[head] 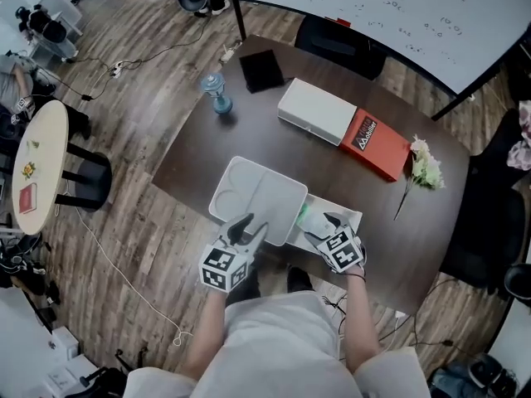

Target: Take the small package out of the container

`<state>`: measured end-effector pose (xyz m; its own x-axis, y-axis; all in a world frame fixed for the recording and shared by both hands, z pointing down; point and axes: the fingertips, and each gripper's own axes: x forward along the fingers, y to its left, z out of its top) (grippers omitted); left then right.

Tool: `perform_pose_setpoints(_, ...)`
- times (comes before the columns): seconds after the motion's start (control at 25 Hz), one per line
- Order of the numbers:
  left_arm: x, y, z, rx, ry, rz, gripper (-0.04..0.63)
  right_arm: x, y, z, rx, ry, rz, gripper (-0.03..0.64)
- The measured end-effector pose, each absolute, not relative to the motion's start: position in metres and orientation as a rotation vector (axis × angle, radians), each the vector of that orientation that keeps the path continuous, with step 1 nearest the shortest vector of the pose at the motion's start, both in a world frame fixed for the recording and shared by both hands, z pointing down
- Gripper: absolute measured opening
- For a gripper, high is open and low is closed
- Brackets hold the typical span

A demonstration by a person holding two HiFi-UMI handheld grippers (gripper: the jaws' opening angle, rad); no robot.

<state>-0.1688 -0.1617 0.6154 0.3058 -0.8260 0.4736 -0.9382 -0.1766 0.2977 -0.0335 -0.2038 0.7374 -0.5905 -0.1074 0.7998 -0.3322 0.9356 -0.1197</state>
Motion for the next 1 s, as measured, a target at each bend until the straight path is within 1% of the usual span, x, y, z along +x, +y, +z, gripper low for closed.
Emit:
perform_pose_setpoints(0.32, -0.168, -0.176, 0.607, 2.205, -1.391, 0.318, 0.166, -0.036, -0.200, 0.748, 0.299, -2.067, 0.221, 0.327)
perform_pose_setpoints(0.52, -0.164, -0.177, 0.603, 2.269, -1.316, 0.327, 0.163, -0.033, -0.198, 0.766, 0.295, -1.998, 0.230, 0.333)
perform_pose_setpoints(1.0, -0.177, -0.184, 0.589, 2.294, -1.310, 0.282, 0.158, -0.033, -0.200, 0.782, 0.267, -1.908, 0.253, 0.362)
